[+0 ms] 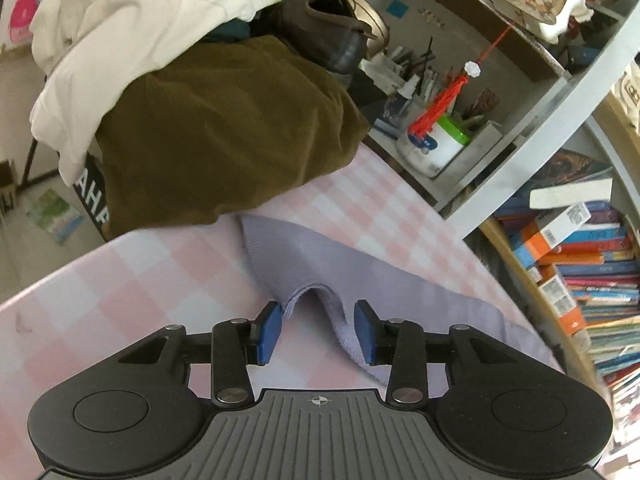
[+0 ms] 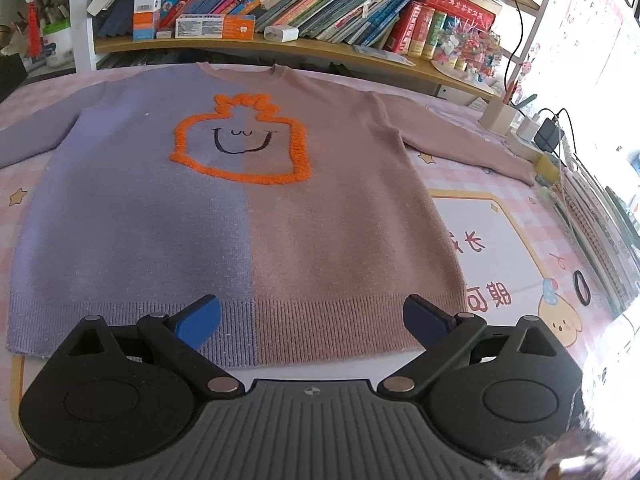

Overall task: Fold clothes
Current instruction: 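Grasp the lavender sleeve cuff with the left gripper, then lift the lavender sleeve across the sweater body with the left gripper and release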

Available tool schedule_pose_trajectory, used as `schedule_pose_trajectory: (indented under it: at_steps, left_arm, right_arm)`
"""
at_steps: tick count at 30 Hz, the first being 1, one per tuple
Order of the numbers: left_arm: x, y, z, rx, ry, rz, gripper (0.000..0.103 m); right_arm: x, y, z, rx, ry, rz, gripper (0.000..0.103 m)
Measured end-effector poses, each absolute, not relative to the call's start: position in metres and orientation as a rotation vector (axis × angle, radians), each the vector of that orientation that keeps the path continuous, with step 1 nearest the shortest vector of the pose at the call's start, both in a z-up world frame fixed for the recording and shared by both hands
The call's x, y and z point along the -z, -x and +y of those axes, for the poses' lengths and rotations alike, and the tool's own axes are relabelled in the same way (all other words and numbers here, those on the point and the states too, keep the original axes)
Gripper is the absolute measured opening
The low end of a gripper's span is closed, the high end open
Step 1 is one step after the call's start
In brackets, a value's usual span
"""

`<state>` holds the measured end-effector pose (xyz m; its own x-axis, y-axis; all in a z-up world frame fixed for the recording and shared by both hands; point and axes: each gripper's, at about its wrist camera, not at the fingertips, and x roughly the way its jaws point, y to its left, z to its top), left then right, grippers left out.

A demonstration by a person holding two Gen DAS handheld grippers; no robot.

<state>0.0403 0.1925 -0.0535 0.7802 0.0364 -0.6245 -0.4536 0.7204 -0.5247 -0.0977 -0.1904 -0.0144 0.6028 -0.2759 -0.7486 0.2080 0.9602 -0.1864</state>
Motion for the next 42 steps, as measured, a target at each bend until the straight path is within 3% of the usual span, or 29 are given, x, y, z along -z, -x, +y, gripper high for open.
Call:
schedule_pose_trajectory:
  at_steps: [5,21,27,35,42]
  left_arm:
    - [0.057,-0.041,0.204,-0.317,0.767,0.612,0.027]
    - [0.058,-0.056,0.193,-0.333,0.805,0.607,0.024]
    - [0.059,-0.053,0.208,-0.369,0.810,0.602,0.003]
    - [0.035,-0.052,0.208,-0.323,0.786,0.523,0.002]
    - [-0.024,-0.058,0.184,-0.235,0.742,0.363,0.002]
  right_arm:
    - [0.014,0.097,-0.189,0.277,0.086,0.883,0.098]
    - [0.012,0.107,-0.189,0.296,0.080,0.876,0.098]
    - [0.012,0.110,-0.192,0.316,0.063,0.876,0.098]
    - [0.011,0.108,-0.187,0.274,0.088,0.864,0.098]
    - [0.010,0.106,-0.204,0.264,0.055,0.844,0.098]
